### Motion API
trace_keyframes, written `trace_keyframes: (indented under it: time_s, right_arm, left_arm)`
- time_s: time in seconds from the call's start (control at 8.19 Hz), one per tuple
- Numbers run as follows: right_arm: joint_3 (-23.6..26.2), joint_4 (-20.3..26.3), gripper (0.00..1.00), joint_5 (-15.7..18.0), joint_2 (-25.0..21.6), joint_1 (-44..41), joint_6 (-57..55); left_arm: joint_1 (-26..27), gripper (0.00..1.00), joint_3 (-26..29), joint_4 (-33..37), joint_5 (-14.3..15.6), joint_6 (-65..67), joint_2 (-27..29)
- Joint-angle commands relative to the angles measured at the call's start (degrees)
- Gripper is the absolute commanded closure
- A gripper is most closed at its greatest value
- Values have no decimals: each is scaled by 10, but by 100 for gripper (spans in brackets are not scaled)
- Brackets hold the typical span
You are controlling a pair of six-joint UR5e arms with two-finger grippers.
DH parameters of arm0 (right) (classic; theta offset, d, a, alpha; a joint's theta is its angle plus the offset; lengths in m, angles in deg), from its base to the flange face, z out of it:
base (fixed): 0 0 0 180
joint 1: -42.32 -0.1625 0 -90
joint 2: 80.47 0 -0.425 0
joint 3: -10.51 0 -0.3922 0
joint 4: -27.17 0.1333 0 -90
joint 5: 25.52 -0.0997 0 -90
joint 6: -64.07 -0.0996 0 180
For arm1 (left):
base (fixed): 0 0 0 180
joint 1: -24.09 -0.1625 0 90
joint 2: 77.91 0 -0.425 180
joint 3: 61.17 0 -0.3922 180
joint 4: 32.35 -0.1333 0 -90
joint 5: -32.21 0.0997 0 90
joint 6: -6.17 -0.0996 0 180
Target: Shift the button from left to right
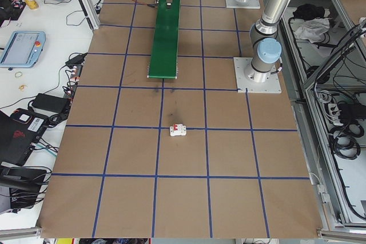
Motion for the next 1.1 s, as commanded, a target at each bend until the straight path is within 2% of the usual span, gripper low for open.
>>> trace_keyframes:
  time_s: [0.0,0.24,0.61,0.73,0.98]
  right_arm:
    - [-34,72,100,58,-40,122,274]
    - [-37,69,100,60,-54,222,502]
    - [-44,52,100,62,-45,372,844]
    - [-45,17,100,61,-35,413,932]
    - [-46,-69,100,40,41,471,1080]
  left_arm:
    - [0,0,0,0,0,3,-1]
    - [0,0,0,0,0,3,-2]
    - [0,0,0,0,1,3,-2]
    - [0,0,0,0,1,3,-2]
    - [0,0,0,0,1,3,-2]
